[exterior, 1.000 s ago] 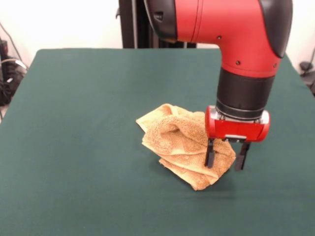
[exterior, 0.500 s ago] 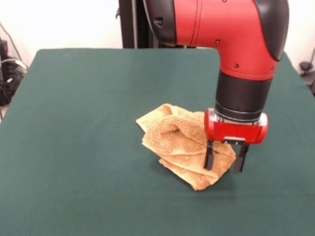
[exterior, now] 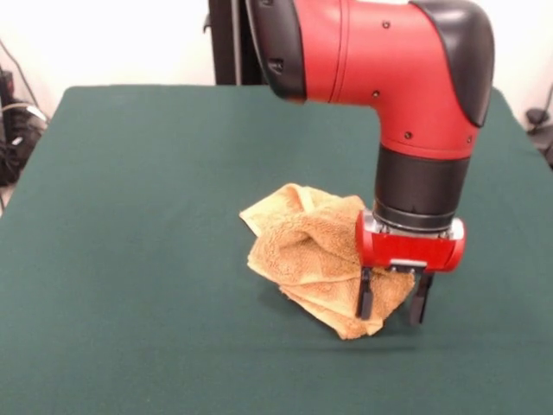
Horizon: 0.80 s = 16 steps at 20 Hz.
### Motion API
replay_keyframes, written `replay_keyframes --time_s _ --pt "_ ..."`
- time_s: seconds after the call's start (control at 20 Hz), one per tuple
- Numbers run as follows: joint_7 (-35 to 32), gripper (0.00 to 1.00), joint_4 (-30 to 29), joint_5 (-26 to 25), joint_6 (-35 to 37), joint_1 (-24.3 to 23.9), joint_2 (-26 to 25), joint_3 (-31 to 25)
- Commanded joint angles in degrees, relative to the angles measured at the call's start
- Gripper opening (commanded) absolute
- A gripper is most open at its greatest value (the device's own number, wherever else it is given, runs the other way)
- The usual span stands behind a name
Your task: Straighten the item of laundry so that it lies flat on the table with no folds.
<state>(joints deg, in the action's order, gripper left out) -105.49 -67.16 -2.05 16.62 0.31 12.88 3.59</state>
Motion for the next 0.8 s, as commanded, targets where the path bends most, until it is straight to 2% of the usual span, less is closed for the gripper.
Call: replay_keyframes --time_s 0.05,0.45,0.5,0.8 --pt "-9.1 1.00 3.9 0.8 -0.6 1.7 -13.0 0.3" --pt "-7.9 1.00 4.4 0.3 -0.9 0.9 -13.6 -0.3" --pt "-7.8 0.00 4.4 0.3 -1.1 0.8 -13.6 -0.5" --pt "-7.6 0.00 4.0 0.0 -2.1 0.5 -13.5 -0.9"
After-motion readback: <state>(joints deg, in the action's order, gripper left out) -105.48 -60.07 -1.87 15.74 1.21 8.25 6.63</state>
